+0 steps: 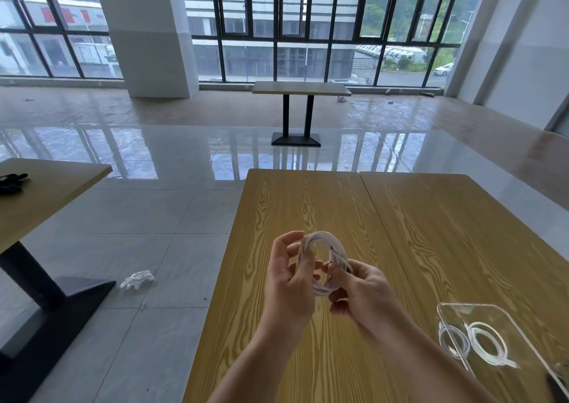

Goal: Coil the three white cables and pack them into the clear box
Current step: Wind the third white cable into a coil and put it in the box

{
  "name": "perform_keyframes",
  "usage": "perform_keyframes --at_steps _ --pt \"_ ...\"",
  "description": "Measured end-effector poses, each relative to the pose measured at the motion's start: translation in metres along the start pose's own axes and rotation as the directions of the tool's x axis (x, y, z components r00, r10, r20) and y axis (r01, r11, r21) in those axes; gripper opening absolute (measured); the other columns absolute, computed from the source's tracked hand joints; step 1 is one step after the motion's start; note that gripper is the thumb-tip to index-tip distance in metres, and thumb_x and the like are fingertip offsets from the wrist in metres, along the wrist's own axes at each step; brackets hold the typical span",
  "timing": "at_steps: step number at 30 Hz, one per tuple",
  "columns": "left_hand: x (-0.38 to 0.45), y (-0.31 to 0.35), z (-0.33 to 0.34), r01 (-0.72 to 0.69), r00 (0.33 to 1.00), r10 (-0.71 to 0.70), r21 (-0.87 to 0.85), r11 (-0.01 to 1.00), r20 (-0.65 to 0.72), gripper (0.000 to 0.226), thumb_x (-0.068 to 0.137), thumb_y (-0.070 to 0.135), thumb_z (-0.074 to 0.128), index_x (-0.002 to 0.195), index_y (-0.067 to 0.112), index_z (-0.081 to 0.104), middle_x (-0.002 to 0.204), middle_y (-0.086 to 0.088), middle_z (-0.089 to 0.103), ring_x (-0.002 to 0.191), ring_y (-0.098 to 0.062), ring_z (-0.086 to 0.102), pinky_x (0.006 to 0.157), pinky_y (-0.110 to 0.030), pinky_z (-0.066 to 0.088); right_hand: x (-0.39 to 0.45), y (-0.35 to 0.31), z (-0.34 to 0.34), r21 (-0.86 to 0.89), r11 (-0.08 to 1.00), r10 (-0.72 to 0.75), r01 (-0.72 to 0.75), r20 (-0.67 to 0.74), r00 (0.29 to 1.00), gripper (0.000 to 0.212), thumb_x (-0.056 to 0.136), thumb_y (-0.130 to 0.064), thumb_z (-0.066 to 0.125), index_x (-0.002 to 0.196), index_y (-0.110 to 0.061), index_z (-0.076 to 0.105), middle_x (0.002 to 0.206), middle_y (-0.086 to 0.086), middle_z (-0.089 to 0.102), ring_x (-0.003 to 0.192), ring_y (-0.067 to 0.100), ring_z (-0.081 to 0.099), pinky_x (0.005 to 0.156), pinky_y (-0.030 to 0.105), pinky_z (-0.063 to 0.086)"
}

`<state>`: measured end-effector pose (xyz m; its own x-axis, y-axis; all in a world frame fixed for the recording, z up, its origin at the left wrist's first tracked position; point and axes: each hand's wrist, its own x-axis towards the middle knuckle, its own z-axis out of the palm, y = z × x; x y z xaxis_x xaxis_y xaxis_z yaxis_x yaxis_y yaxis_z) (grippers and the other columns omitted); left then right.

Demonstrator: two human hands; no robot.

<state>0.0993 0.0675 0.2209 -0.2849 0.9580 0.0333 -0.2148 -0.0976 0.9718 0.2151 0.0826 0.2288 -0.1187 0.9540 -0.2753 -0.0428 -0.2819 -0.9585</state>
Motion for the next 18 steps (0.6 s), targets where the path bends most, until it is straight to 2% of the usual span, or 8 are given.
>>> perform_keyframes --at_steps 4,6,9,14,18 --pt "0.015 0.009 -0.015 -0.091 0.978 0.02 0.337 0.937 0.208 0.032 0.094 0.014 0.061 0.114 0.04 0.065 0.103 0.008 0.07 0.083 -0.003 0.068 0.07 -0.018 0.053 0.003 0.0 -0.004 -0.177 0.984 0.012 0.003 0.083 0.996 0.021 0.098 -0.021 0.061 0.087 -0.007 0.072 0.07 0.005 0.058 0.054 0.012 0.05 0.05 0.028 0.045" --pt "0.02 0.012 -0.019 -0.157 0.966 0.042 0.449 0.88 0.257 0.031 0.092 0.013 0.061 0.112 0.036 0.07 0.097 0.009 0.072 0.084 -0.004 0.069 0.076 -0.025 0.058 0.003 -0.002 -0.004 -0.255 0.967 0.028 0.008 0.138 0.99 0.019 0.097 -0.019 0.062 0.085 -0.007 0.071 0.069 0.007 0.056 0.051 0.012 0.047 0.048 0.028 0.042" --pt "0.023 0.014 -0.026 -0.193 0.954 0.037 0.516 0.835 0.297 0.025 0.091 0.014 0.064 0.109 0.029 0.072 0.091 0.008 0.075 0.082 -0.008 0.072 0.078 -0.035 0.061 0.003 -0.008 -0.009 -0.307 0.951 0.083 -0.024 0.179 0.98 0.018 0.095 -0.012 0.061 0.079 -0.014 0.069 0.065 0.003 0.053 0.049 0.011 0.044 0.045 0.025 0.041" --pt "0.027 0.018 -0.039 -0.345 0.878 0.013 0.614 0.71 0.479 0.023 0.086 0.021 0.072 0.107 0.03 0.073 0.091 0.018 0.073 0.084 0.003 0.068 0.073 -0.014 0.052 0.005 -0.011 -0.017 -0.427 0.903 0.166 -0.041 0.26 0.951 0.017 0.094 -0.013 0.062 0.079 -0.013 0.069 0.067 0.0 0.055 0.053 0.01 0.046 0.049 0.025 0.042" --pt "0.032 0.02 -0.044 -0.416 0.842 -0.008 0.658 0.627 0.54 0.018 0.085 0.026 0.074 0.103 0.029 0.075 0.089 0.017 0.073 0.082 0.003 0.067 0.072 -0.013 0.053 0.006 -0.009 -0.018 -0.493 0.87 0.17 -0.012 0.278 0.946 0.02 0.095 -0.019 0.063 0.075 -0.016 0.069 0.066 0.0 0.052 0.054 0.01 0.045 0.051 0.025 0.043"
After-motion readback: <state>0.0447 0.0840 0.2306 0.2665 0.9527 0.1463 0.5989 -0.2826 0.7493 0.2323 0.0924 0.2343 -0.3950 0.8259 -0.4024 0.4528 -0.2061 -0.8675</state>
